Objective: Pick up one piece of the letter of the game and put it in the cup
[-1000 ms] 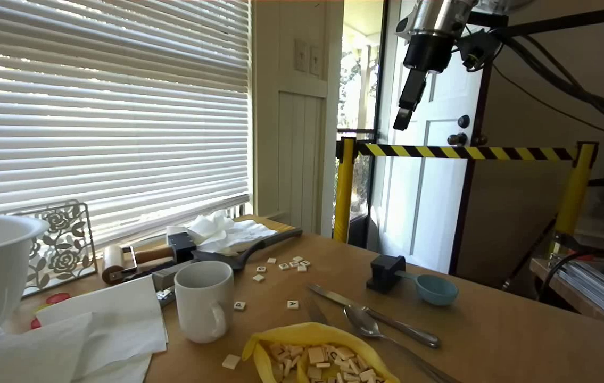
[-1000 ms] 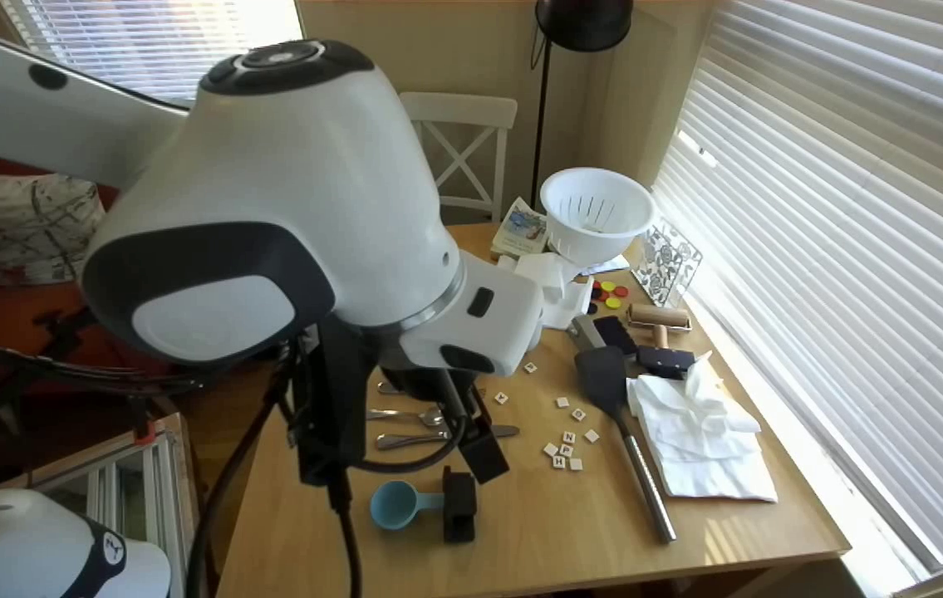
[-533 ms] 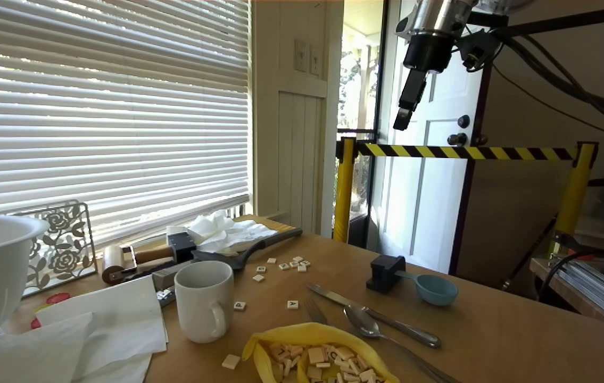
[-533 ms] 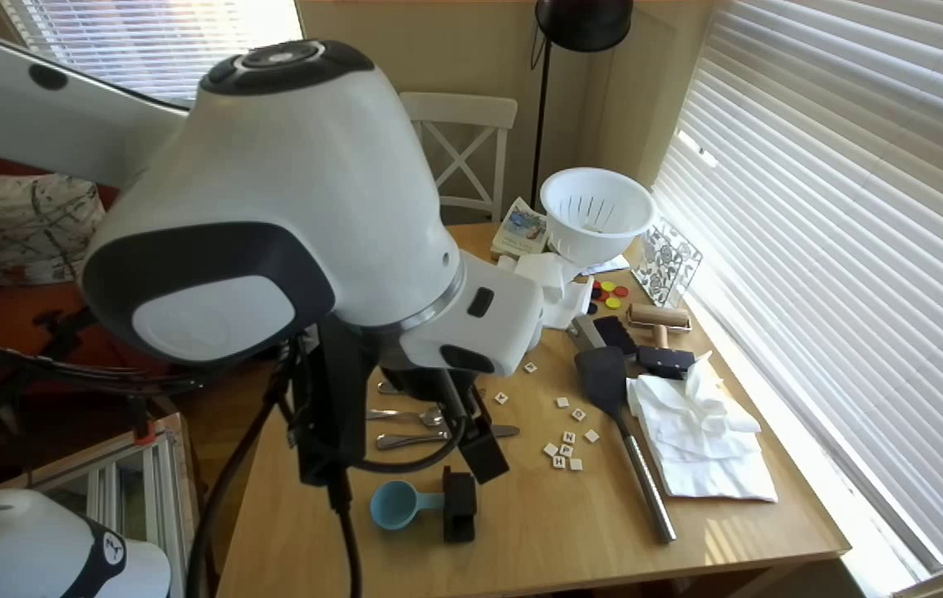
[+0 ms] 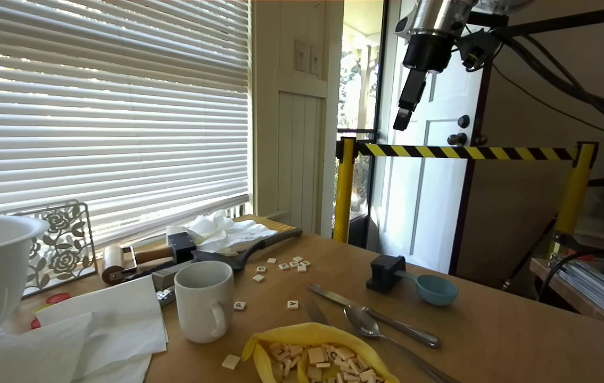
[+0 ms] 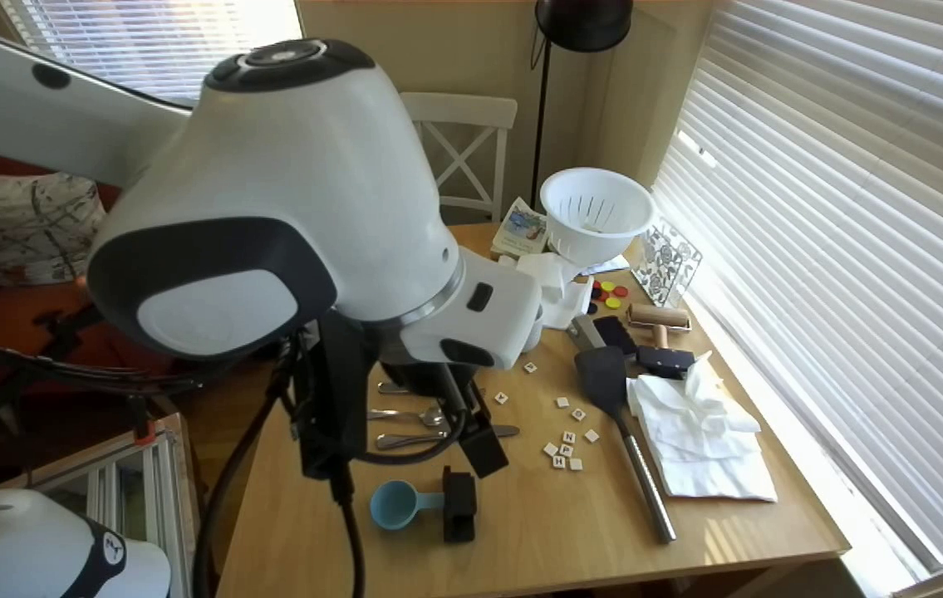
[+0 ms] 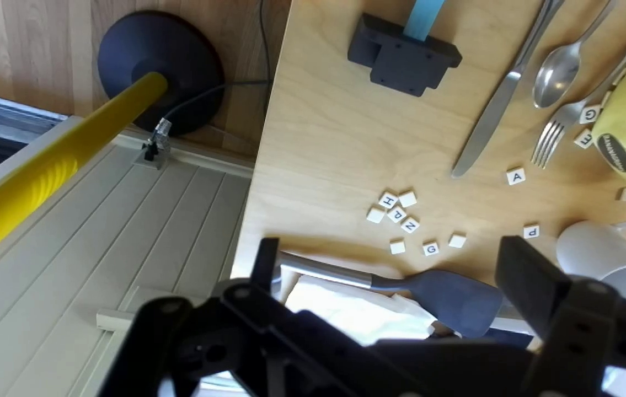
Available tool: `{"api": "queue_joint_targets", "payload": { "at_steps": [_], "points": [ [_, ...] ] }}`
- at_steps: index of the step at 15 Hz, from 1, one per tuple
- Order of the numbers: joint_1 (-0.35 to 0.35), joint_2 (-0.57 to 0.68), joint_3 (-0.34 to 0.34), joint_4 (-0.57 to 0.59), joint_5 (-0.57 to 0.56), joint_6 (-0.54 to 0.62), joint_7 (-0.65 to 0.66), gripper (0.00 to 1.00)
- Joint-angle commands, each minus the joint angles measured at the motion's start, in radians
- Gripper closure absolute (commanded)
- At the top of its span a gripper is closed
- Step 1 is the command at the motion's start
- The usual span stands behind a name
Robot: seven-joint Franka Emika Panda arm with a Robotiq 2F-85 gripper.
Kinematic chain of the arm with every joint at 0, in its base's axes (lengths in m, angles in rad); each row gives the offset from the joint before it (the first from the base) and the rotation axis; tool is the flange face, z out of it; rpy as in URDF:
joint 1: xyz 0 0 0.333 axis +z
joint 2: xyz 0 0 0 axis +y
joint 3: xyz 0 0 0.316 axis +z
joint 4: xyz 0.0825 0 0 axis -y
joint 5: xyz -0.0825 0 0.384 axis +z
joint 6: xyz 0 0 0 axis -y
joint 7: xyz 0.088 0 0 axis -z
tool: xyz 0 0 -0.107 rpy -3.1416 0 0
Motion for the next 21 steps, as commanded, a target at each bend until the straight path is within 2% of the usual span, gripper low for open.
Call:
{"api": "queue_joint_targets", "payload": {
  "at_steps": [1,3,6,10,11,13,16,18,21],
  "points": [
    [0.012,0.060,0.058,0.050,-0.041,-0.003,0.021,0.00],
    [0.027,0.113,0.105,0.088,-0.067,-0.006,0.040,0.00],
    [0.068,0.232,0.143,0.185,-0.042,-0.034,0.038,0.00],
    [0.096,0.400,0.151,0.328,-0.036,-0.074,0.029,0.00],
    [0.098,0.294,0.144,0.223,-0.030,-0.028,0.025,0.00],
    [0.100,0.334,0.144,0.246,-0.030,-0.027,0.024,0.00],
    [0.099,0.319,0.142,0.241,-0.030,-0.027,0.025,0.00],
    [0.094,0.384,0.135,0.278,-0.001,-0.006,0.060,0.00],
    [0.102,0.490,0.135,0.372,0.082,-0.023,0.047,0.00]
  ]
}}
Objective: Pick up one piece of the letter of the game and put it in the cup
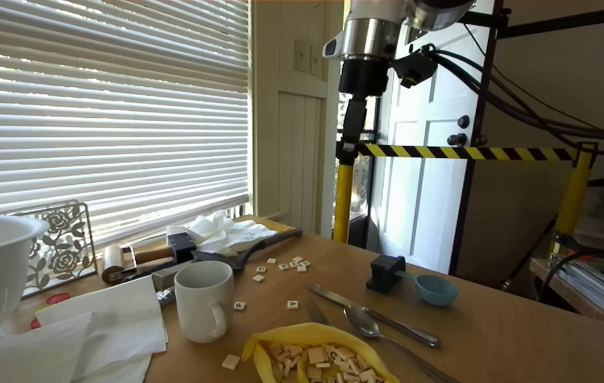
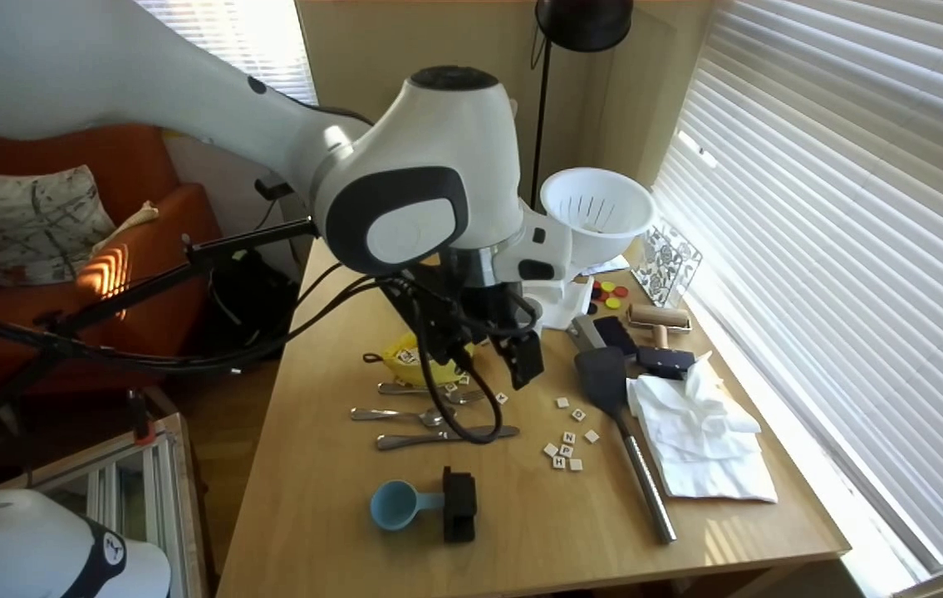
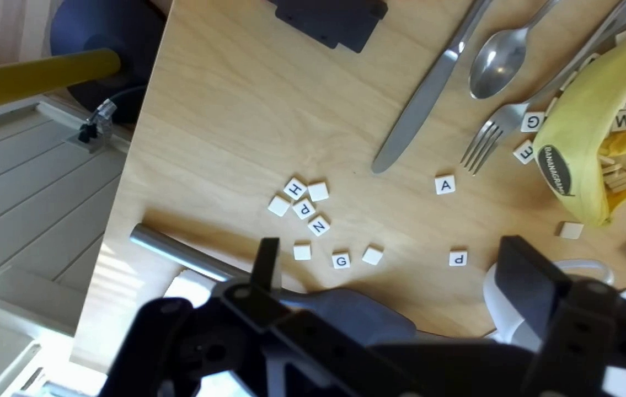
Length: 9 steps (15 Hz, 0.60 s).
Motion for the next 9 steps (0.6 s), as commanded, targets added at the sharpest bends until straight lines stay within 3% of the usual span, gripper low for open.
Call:
{"api": "queue_joint_targets", "payload": {
  "at_steps": [1,9],
  "points": [
    [0.013,0.162,-0.001,0.142,0.074,0.000,0.013,0.00],
    [0.019,0.466,-0.017,0.397,0.057,0.049,0.106,0.00]
  ]
}}
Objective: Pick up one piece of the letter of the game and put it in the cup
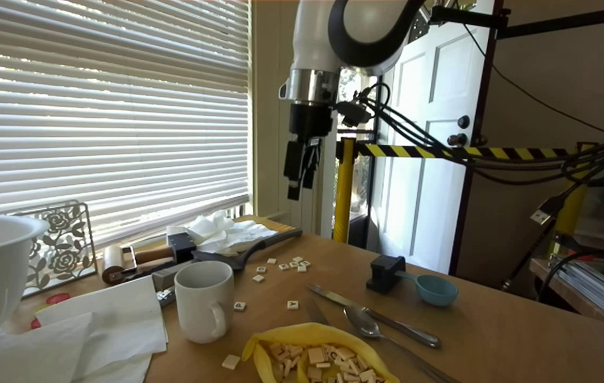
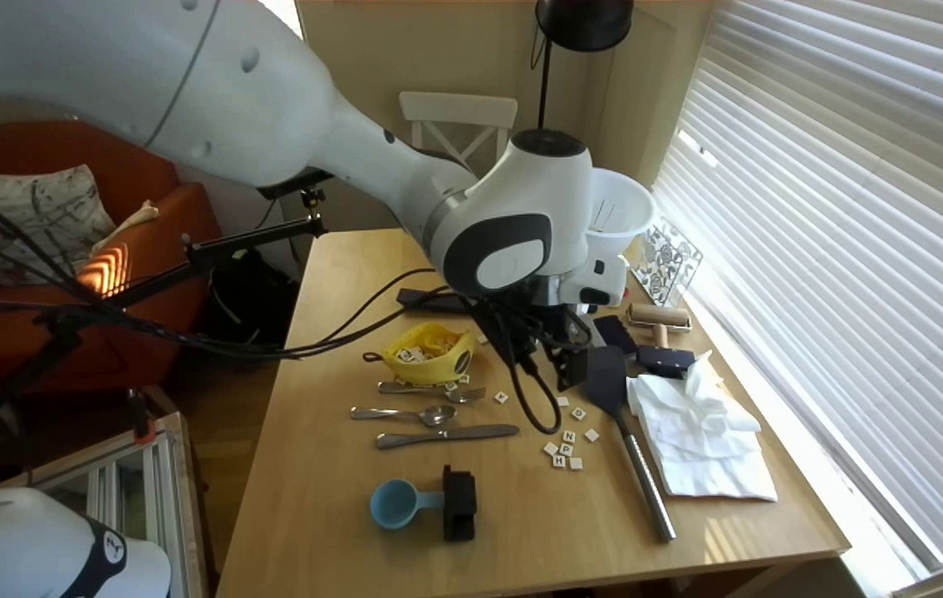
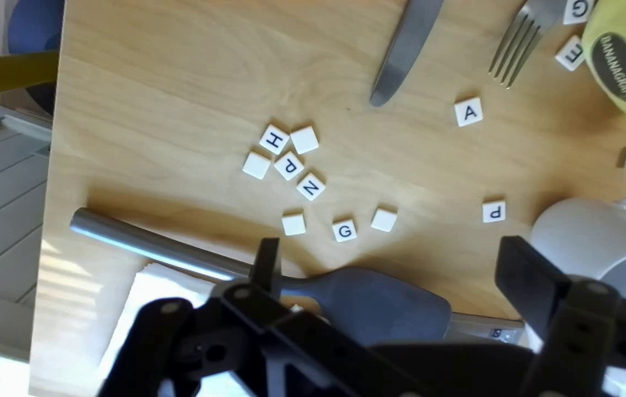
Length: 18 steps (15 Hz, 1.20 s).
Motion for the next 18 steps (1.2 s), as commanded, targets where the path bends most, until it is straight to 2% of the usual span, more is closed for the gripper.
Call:
{"api": "queue_joint_targets", "payload": {
  "at_steps": [1,5,6,12,18],
  "points": [
    [0.001,0.152,-0.014,0.136,0.018,0.012,0.029,0.00],
    [-0.013,0.258,-0.011,0.208,0.047,0.059,0.033,0.00],
    [-0.002,0.197,-0.021,0.143,0.020,0.045,0.018,0.00],
    [-0.005,0.248,-0.020,0.189,0.033,0.057,0.020,0.00],
    [-0.023,0.321,0.007,0.240,0.111,0.018,0.036,0.00]
  ]
}}
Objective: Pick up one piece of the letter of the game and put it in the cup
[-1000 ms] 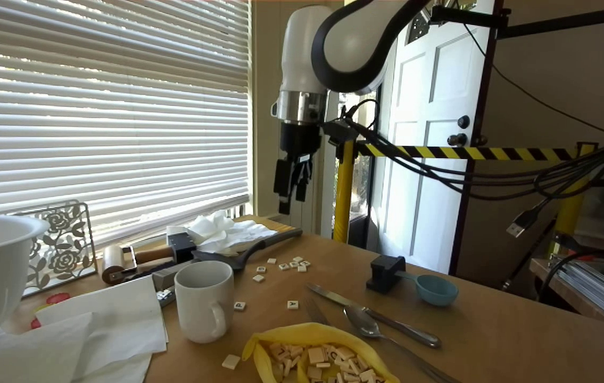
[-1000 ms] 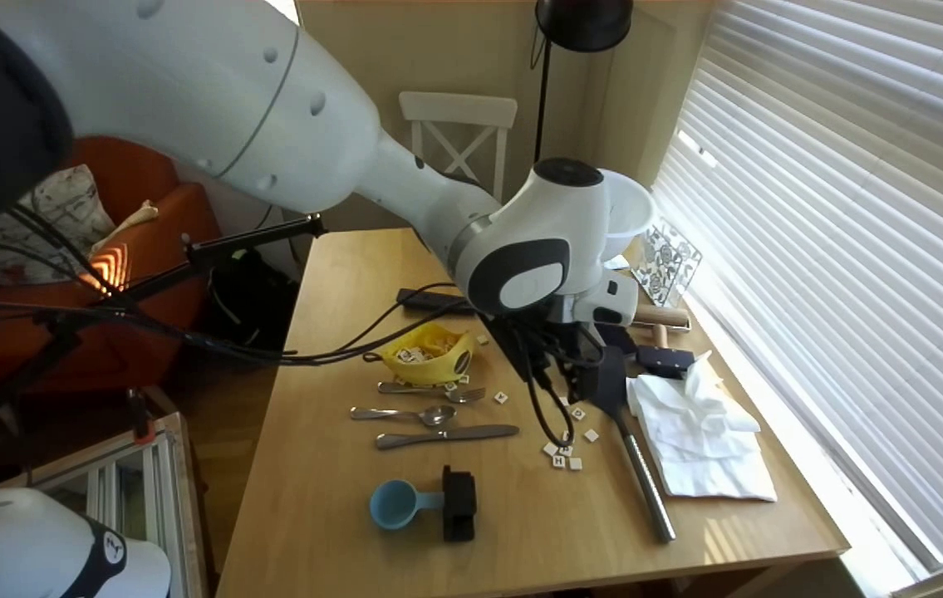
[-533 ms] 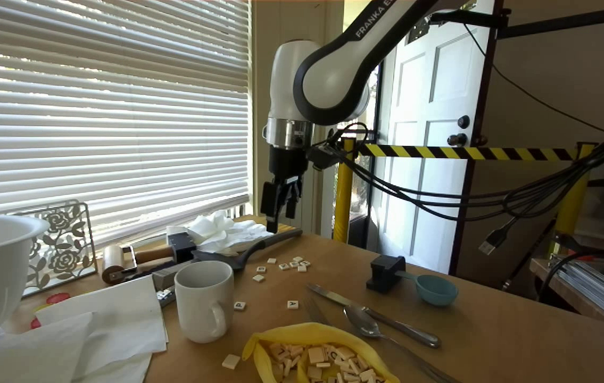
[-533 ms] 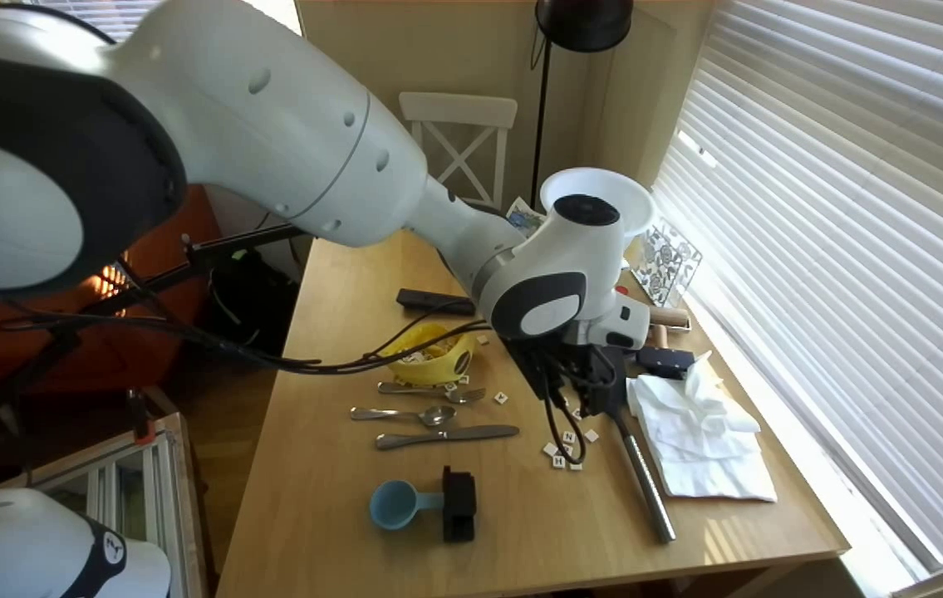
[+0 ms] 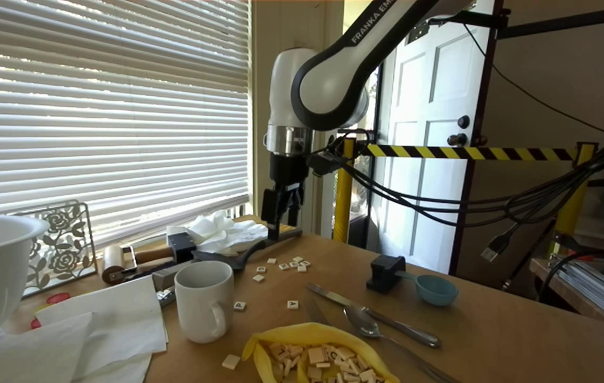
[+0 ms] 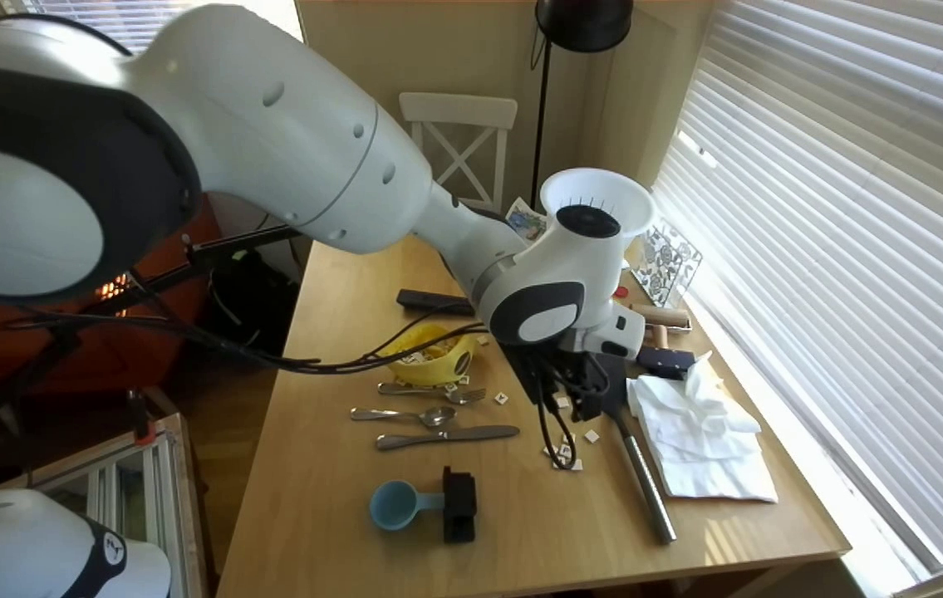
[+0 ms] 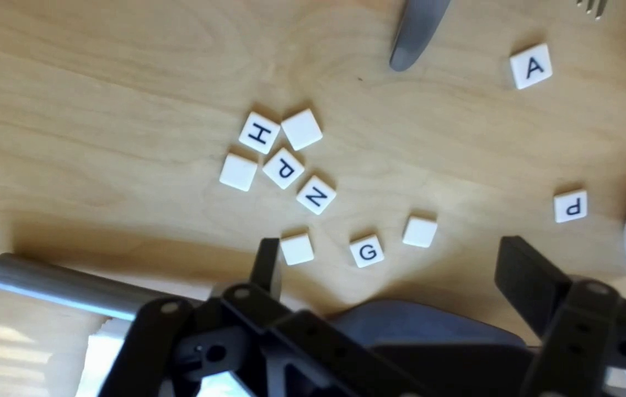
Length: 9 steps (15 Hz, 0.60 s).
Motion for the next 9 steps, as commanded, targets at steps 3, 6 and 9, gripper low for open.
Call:
{"api": "queue_joint_targets", "payload": {
  "at_steps": [3,6,9],
  "points": [
    [-0.013,0.090,0.011,0.079,0.108,-0.012,0.078,0.00],
    [-0.012,0.131,-0.003,0.114,0.157,0.001,0.170,0.00],
    [-0.008,0.169,-0.021,0.154,0.184,0.002,0.245,0.00]
  ]
}}
